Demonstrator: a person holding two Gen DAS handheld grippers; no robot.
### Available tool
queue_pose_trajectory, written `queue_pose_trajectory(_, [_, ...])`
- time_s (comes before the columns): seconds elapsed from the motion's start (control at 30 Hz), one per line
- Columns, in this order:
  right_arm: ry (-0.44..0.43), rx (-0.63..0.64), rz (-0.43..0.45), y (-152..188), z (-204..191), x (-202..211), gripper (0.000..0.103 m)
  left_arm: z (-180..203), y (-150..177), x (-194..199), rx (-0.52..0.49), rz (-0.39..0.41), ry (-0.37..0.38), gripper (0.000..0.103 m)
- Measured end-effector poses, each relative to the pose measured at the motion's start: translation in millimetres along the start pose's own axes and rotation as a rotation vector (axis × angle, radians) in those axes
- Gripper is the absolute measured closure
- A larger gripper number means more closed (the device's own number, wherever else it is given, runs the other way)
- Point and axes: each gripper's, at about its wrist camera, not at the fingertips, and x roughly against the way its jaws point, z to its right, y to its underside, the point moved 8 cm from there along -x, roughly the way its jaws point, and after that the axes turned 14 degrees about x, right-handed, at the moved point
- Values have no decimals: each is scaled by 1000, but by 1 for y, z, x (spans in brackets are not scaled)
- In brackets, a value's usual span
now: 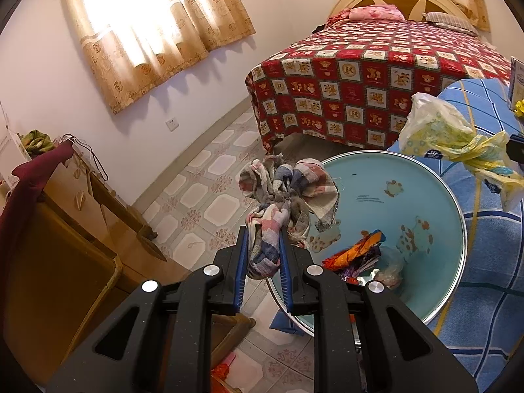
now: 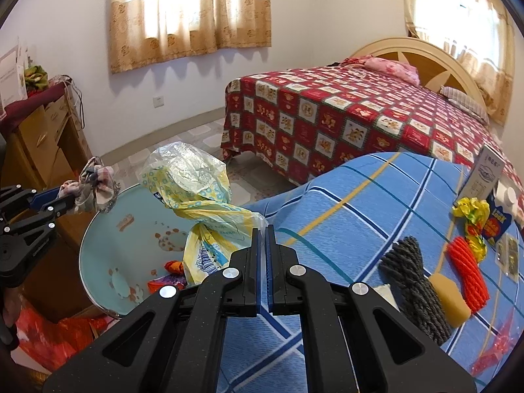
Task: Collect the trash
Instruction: 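Open the left tool over the bin while the right tool drops the clear-yellow bag in, then return the left tool to the bed and grasp the white-orange snack wrapper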
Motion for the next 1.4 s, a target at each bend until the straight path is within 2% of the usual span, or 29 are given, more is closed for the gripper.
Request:
queue_pose_trajectory(0.43, [-35,31,-5,-7,-18,-8,100,1,3,-3,0,-3,14,85])
queue_pose_trajectory(0.53, [-76,30,-2,-9,-25,-12,98,5,3,-1,-2,-4,31,75])
queue_pose_trajectory(0.57, [-77,25,2,-9,-24,-12,91,7,4,0,-5,-2,35,66])
queue_pose_trajectory(0.6, [-84,16,1,-9,-25,-13,75,8,4,1,-8,3,34,57])
queue_pose_trajectory(0.63, [-93,8,-1,-8,-25,-14,70,9,5,2,-11,7,34,54])
queue_pose_trajectory(0.67, [-97,1,-1,-7,-25,-14,68,10,5,2,-12,7,35,49])
queue_pose_trajectory(0.73, [-88,3,-3,-6,-25,-13,66,11,6,2,-11,4,38,49])
queue_pose_trajectory(0.8, [-78,-7,-6,-1,-21,-8,62,13,8,1,-7,-6,38,39])
queue_pose_trajectory(0.93, [-36,-18,3,17,-3,14,59,24,18,1,-19,-27,53,35])
queue_pose_trajectory(1.0, [-2,-52,10,35,17,34,55,33,24,2,-28,-40,67,29])
queue_pose_trajectory(1.13, [97,-129,17,72,63,75,46,71,44,11,-91,-68,115,25])
queue_pose_trajectory(1.27, [225,-255,4,128,121,120,43,110,60,24,-142,-84,157,15])
queue_pose_trajectory(1.4, [317,-346,-13,171,158,152,40,154,68,45,-187,-79,205,13])
